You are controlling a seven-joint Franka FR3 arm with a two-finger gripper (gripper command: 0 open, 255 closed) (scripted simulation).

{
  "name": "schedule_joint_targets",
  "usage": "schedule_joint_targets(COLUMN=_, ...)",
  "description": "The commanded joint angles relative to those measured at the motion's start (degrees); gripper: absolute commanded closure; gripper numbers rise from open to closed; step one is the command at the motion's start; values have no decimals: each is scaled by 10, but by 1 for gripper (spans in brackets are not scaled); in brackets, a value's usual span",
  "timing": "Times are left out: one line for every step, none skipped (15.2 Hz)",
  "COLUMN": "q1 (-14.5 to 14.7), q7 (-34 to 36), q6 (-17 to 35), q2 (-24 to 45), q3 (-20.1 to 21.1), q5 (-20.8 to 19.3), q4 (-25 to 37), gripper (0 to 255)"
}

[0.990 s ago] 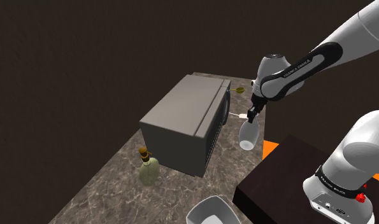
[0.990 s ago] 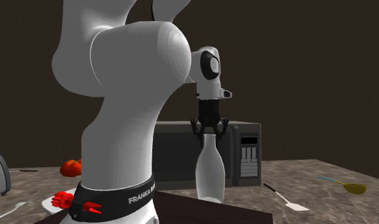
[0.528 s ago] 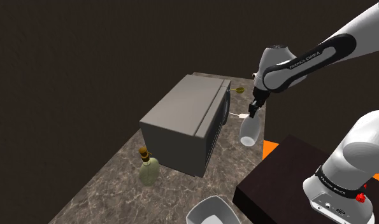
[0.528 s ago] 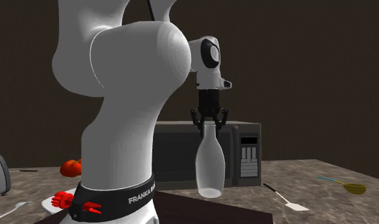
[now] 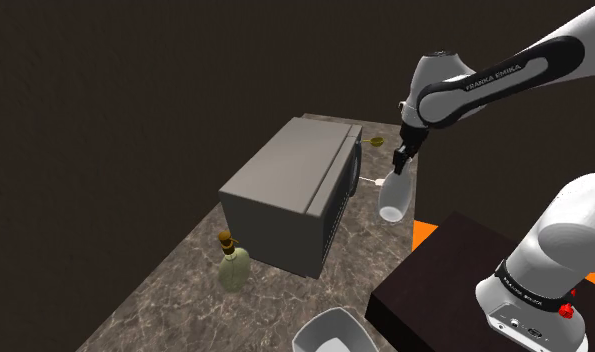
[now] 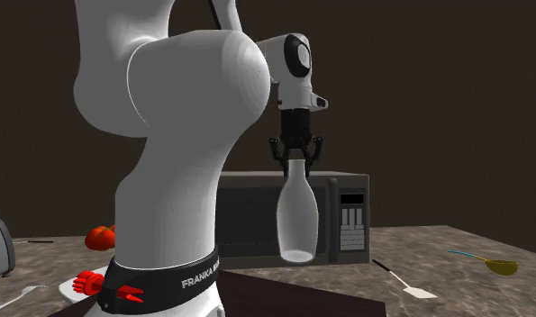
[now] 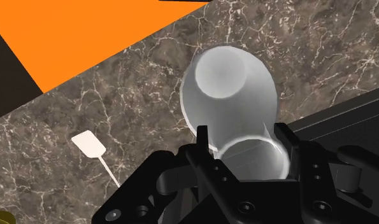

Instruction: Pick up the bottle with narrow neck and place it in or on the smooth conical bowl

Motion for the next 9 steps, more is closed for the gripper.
schedule_joint_targets(q1=0, q7=0, q6=-14, q2=-9, q3=1, q5=0, q4=5, gripper=255)
schedule_joint_targets(q1=6, q7=14, q6=-20, q2=-22, q3=12, q5=4, q4=-2, gripper=255)
schedule_joint_targets(q1=13, q7=29, q6=-27, q2=-35, q3=23, q5=8, q4=-9, gripper=255)
schedule_joint_targets(q1=20, q7=43, q6=-33, q2=-47, q3=34, q5=13, q4=-15, gripper=255)
schedule_joint_targets(q1=27, q7=57, q6=-40, q2=-59, q3=45, q5=19, q4=-20, gripper=255)
schedule_joint_targets(q1=35, q7=71, q6=-47, q2=-70, q3=57, q5=25, q4=-24, gripper=255)
schedule_joint_targets(q1=43, q7=85, q6=-54, q2=-80, q3=68, q5=31, q4=-28, gripper=255)
schedule_joint_targets(q1=51, q7=100, q6=-60, q2=-90, q3=80, q5=38, q4=-30, gripper=255)
schedule_joint_targets(q1=60, q7=114, q6=-67, q2=-99, q3=91, q5=45, q4=-32, gripper=255)
